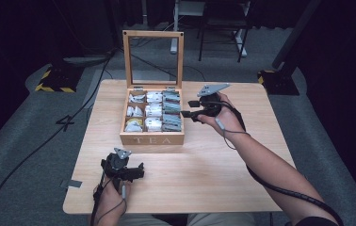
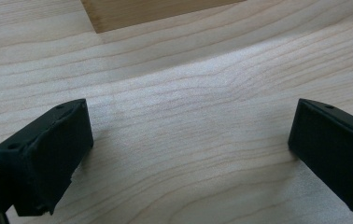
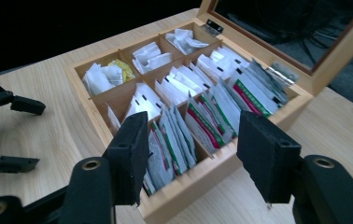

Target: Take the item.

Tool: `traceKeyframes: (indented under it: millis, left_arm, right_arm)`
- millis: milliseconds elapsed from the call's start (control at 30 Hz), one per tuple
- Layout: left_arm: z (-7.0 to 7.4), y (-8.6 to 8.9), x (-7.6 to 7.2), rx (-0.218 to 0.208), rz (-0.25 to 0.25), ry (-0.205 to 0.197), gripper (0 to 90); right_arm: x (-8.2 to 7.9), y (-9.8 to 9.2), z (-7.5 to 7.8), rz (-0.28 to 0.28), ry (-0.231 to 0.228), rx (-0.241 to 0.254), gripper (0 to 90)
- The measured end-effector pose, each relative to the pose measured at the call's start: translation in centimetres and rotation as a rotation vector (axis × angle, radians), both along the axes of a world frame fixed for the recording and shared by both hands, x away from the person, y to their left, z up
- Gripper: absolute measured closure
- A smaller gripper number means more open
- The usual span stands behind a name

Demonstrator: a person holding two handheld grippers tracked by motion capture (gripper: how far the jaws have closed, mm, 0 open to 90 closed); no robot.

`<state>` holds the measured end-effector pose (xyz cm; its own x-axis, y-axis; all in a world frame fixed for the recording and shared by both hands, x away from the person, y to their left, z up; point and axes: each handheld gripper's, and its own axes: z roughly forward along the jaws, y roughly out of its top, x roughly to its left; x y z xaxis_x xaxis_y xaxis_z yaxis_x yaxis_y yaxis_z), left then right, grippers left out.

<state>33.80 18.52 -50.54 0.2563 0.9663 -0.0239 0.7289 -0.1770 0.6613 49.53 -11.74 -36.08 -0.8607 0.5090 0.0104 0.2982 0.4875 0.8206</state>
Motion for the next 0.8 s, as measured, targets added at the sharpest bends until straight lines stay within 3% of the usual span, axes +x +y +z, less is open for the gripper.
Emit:
traceKeyframes:
  millis: [233,633,800]
  left_arm:
    - [0.0,0.0,0.0,-0.002,0.001,-0.001,0.3]
    - [0.0,0.0,0.0,-0.002,0.001,0.000,0.3]
    - [0.0,0.0,0.0,-0.003,0.001,0.000,0.3]
  right_arm:
    - [0.6,3.0,-1.0,0.032,0.066,-0.014,50.1]
    - [0.9,6.0,-1.6,0.059,0.143,-0.012,56.1]
    - [0.9,7.3,-2.4,0.073,0.154,-0.018,56.7]
